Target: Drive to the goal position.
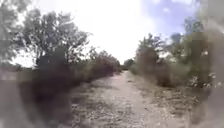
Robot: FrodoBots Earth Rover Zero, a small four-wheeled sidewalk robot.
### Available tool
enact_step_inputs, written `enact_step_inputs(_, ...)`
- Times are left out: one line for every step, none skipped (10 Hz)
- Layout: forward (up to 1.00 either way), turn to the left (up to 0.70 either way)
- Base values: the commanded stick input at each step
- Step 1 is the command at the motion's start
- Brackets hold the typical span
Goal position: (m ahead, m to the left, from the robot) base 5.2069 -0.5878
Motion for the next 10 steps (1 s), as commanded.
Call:
enact_step_inputs(1.00, 0.00)
enact_step_inputs(1.00, 0.00)
enact_step_inputs(1.00, 0.00)
enact_step_inputs(1.00, 0.00)
enact_step_inputs(1.00, 0.00)
enact_step_inputs(1.00, 0.00)
enact_step_inputs(1.00, 0.00)
enact_step_inputs(1.00, 0.00)
enact_step_inputs(1.00, 0.00)
enact_step_inputs(1.00, 0.00)
